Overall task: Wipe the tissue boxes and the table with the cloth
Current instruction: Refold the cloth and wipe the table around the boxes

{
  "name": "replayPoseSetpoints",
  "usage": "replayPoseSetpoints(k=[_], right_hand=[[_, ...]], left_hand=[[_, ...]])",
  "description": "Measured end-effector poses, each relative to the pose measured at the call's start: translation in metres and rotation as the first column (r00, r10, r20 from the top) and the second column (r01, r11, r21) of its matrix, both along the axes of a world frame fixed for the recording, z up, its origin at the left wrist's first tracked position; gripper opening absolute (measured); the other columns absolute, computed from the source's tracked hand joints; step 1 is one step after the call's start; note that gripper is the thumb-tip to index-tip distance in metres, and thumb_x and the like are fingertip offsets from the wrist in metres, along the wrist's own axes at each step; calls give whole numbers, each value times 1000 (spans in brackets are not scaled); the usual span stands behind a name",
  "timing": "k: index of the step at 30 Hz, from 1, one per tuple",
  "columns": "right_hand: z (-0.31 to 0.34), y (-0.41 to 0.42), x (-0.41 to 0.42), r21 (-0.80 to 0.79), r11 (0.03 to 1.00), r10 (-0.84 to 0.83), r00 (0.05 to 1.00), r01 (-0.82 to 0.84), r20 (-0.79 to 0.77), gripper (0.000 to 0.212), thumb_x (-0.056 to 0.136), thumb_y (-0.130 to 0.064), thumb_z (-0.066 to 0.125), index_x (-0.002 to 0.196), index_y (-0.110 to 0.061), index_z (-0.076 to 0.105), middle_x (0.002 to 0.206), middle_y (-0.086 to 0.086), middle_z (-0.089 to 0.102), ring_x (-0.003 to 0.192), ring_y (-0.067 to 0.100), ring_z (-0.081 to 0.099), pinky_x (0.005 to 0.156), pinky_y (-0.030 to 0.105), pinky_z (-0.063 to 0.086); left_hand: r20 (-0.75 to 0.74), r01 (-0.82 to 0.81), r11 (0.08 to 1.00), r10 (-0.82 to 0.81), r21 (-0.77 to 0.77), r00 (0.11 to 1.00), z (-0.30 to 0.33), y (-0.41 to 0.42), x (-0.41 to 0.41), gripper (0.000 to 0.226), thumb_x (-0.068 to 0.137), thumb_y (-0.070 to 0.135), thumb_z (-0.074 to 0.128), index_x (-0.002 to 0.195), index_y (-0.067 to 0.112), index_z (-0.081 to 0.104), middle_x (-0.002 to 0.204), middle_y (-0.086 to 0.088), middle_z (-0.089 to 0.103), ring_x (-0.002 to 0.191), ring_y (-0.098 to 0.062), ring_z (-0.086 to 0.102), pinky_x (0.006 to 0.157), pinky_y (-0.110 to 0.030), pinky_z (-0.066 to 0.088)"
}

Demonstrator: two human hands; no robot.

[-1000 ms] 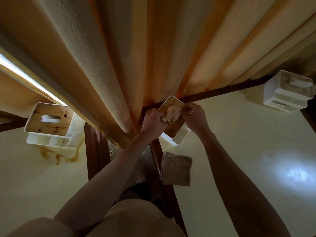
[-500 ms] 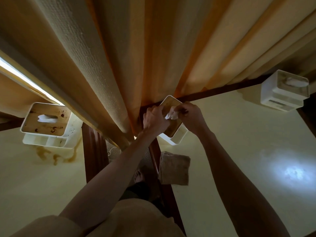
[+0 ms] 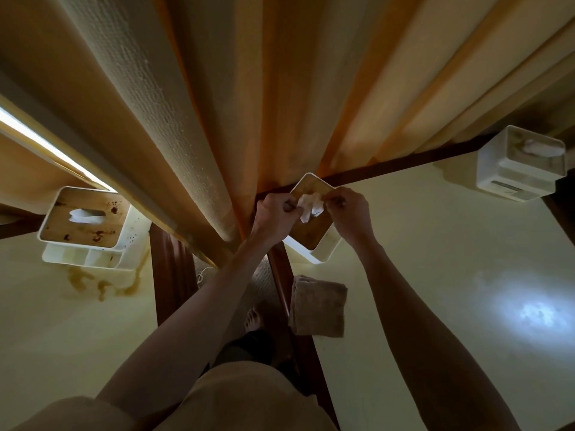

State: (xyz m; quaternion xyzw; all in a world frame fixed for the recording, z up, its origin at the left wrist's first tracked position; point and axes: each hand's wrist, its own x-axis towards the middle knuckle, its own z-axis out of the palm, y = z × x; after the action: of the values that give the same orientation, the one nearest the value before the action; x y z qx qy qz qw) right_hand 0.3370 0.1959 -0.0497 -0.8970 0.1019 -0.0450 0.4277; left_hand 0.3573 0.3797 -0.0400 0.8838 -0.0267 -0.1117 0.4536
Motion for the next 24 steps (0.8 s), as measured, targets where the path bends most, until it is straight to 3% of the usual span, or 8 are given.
replayPoseSetpoints(k=[3, 6, 7, 9, 13, 17, 20, 24], right_hand=[[3, 1, -1, 47, 999, 7, 1000, -6, -12, 15, 87, -4, 60, 93, -9, 73, 79, -5, 68, 68, -1, 60, 62, 14, 40], [9, 5, -2, 145, 989, 33, 999, -29, -22, 25, 84, -20, 60, 102, -7, 70, 78, -6, 67, 68, -3, 60, 60, 12, 42], [9, 8, -1, 126, 991, 51, 998, -45, -41, 22, 84, -25, 64, 100, -11, 70, 78, -6, 67, 69, -1, 61, 59, 13, 41], [-2, 11, 1, -59, 996, 62, 996, -65, -63, 15, 84, -32, 69, 91, -18, 69, 80, -4, 66, 78, 13, 61, 62, 22, 42], [-17, 11, -6, -131, 990, -58, 998, 54, -31, 6, 88, -17, 72, 91, -12, 75, 92, 3, 55, 93, 25, 51, 75, 37, 48], [-11, 11, -8, -89, 994, -66, 998, 63, -26, 14, 88, -20, 73, 100, -14, 74, 94, 4, 59, 96, 23, 50, 83, 36, 46], [-8, 7, -17, -26, 992, -127, 992, 127, 7, 17, 90, -18, 70, 106, -13, 71, 99, 5, 66, 101, 22, 53, 84, 34, 45], [-5, 1, -46, 5, 983, -183, 983, 183, 13, 20, 91, -11, 69, 111, -8, 69, 105, 5, 64, 101, 19, 52, 83, 29, 39]], left_hand=[[-7, 3, 1000, -3, -13, 1000, 0, 2, 0, 8, 86, 20, 76, 90, 12, 75, 73, 4, 72, 68, -7, 66, 57, -7, 41], [6, 8, 1000, -8, -7, 1000, 0, 2, 2, 5, 87, 20, 76, 88, 15, 75, 77, 4, 73, 72, -9, 68, 59, -6, 43], [6, 10, 1000, -10, -7, 1000, -1, 2, 3, 5, 87, 20, 76, 89, 15, 75, 79, 4, 73, 73, -10, 68, 60, -8, 45], [-3, 4, 1000, -4, -17, 1000, -3, 2, 4, 6, 87, 20, 76, 90, 15, 75, 77, 5, 73, 71, -10, 68, 61, -14, 47], [6, 5, 1000, -5, -23, 1000, -3, 2, 3, 9, 89, 18, 74, 97, 14, 77, 83, 9, 68, 73, 3, 62, 65, -2, 43], [13, -27, 998, 27, -52, 1000, 2, 4, 0, 17, 90, 17, 73, 106, 14, 76, 93, 11, 67, 82, 7, 60, 69, 3, 41], [30, -65, 994, 68, -90, 997, 5, 6, -3, 21, 90, 16, 72, 111, 15, 73, 100, 9, 73, 95, -1, 67, 71, 2, 42], [70, -94, 990, 101, -100, 992, 11, 18, -25, 19, 91, 18, 73, 110, 15, 68, 97, 11, 73, 83, 12, 62, 68, 2, 40]])
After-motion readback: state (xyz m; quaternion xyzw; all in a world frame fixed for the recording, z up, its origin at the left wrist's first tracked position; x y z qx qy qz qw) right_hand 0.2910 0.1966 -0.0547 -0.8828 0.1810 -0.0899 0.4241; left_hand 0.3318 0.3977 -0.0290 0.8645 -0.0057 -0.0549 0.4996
